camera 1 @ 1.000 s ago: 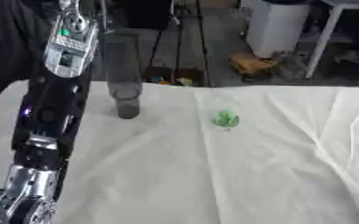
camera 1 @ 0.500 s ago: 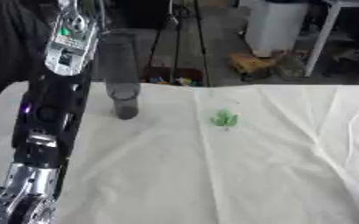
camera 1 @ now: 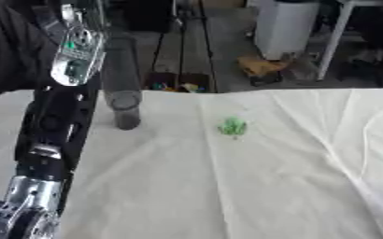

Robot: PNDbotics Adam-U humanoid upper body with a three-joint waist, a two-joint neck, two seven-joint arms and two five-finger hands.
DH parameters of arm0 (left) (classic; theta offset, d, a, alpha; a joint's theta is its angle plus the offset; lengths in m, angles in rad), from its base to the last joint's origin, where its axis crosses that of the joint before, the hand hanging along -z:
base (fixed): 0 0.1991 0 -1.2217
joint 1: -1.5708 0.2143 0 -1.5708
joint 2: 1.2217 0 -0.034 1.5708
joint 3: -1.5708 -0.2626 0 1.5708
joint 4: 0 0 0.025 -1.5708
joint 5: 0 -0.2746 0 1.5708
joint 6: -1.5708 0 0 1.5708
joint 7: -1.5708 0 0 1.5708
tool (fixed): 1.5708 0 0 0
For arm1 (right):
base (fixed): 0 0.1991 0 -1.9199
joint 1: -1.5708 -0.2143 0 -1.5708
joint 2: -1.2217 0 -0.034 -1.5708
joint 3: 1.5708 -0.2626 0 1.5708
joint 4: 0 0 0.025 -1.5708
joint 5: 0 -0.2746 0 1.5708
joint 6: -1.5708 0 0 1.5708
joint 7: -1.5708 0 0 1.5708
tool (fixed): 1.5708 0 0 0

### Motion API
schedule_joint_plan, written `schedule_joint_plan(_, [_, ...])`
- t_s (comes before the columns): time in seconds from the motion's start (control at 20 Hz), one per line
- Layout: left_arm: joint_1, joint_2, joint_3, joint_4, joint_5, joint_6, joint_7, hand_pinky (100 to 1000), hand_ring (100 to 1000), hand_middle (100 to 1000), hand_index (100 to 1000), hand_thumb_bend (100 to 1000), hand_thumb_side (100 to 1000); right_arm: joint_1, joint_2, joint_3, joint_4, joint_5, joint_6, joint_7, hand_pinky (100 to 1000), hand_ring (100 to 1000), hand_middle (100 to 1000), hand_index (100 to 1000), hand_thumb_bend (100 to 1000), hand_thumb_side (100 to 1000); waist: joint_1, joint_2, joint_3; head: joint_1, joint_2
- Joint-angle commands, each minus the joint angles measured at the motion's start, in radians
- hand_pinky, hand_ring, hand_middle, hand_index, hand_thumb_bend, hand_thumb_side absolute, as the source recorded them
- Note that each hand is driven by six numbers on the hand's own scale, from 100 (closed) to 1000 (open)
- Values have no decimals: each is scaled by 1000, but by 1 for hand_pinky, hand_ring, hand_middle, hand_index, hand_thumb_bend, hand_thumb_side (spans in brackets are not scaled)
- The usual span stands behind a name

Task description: Arrange flowers into the vase.

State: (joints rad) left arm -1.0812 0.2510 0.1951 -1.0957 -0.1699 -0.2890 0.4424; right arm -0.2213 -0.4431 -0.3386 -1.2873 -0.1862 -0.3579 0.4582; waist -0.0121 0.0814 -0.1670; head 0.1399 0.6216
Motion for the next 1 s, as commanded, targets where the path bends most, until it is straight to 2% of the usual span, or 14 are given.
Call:
schedule_joint_plan(0.05, [-34,16,3,-1,25,-30,9,100,100,100,208,100,729,-18,-21,-4,-17,1,-2,3,880,1000,845,997,100,872,-4,-8,-4,4,-11])
schedule_joint_plan(0.3, [-35,18,-1,2,35,-43,6,100,100,100,207,100,727,-19,-22,-4,-15,0,-4,3,880,1000,845,996,100,871,-6,-6,-7,3,-11])
schedule_joint_plan(0.45, [-35,19,-2,17,31,-17,-1,100,100,100,202,100,729,-21,-21,-3,-14,0,-5,3,880,1000,845,996,100,872,-5,-5,-5,3,-9])
schedule_joint_plan(0.7, [-39,20,0,79,15,36,-7,100,100,100,207,102,736,-21,-20,-1,-15,2,-3,7,880,1000,845,996,100,872,-2,-5,-7,4,-9])
schedule_joint_plan(1.0, [-42,25,10,177,13,31,29,100,100,100,232,111,735,-19,-21,-2,-15,2,-3,7,880,1000,845,996,100,872,2,-4,-15,4,-11])
